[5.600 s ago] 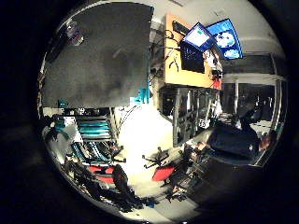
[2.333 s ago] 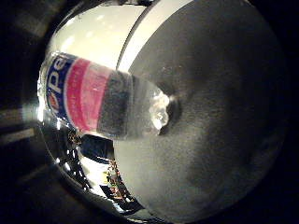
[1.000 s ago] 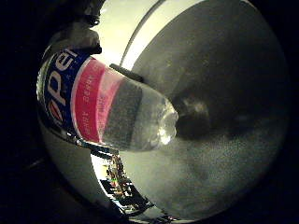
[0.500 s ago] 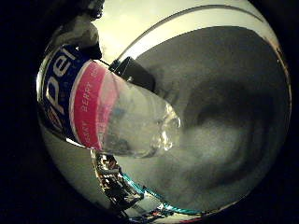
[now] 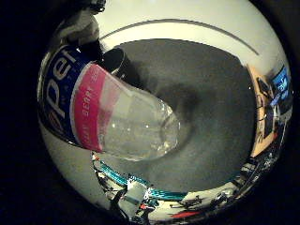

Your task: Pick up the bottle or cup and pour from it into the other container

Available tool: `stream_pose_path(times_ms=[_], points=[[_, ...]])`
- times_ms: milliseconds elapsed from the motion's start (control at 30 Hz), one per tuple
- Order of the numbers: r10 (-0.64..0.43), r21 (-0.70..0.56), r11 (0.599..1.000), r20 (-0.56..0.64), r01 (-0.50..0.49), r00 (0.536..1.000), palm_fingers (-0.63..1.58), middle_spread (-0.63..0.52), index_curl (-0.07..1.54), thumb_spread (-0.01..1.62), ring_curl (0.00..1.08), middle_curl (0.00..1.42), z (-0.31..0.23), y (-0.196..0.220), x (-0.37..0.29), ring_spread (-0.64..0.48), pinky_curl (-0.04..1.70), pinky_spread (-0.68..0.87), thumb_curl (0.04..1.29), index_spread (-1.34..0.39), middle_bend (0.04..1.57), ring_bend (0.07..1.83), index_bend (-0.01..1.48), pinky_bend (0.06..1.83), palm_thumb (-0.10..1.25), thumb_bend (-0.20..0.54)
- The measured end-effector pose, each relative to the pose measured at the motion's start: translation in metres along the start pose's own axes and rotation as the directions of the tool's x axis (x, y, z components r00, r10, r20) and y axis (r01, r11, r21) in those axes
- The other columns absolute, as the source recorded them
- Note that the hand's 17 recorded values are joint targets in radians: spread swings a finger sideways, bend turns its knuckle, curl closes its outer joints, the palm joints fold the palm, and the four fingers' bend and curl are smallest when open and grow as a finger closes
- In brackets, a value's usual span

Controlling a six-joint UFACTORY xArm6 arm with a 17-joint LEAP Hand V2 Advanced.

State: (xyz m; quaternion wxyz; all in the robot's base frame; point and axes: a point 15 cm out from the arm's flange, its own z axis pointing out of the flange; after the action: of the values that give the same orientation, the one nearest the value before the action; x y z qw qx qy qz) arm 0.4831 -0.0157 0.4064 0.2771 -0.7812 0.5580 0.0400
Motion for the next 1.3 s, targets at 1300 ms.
stream_pose_path(times_ms=[1300], points=[[-0.507, -0.51, 0.849, -0.718, 0.135, 0.478, 1.11, -0.12, 0.8, 0.19, 0.89, 0.8, 0.027, -0.085, -0.061, -0.25, 1.04, -0.26, 0.95, -0.17, 1.39, 1.3, 1.24, 1.17, 1.06, -0.021]])
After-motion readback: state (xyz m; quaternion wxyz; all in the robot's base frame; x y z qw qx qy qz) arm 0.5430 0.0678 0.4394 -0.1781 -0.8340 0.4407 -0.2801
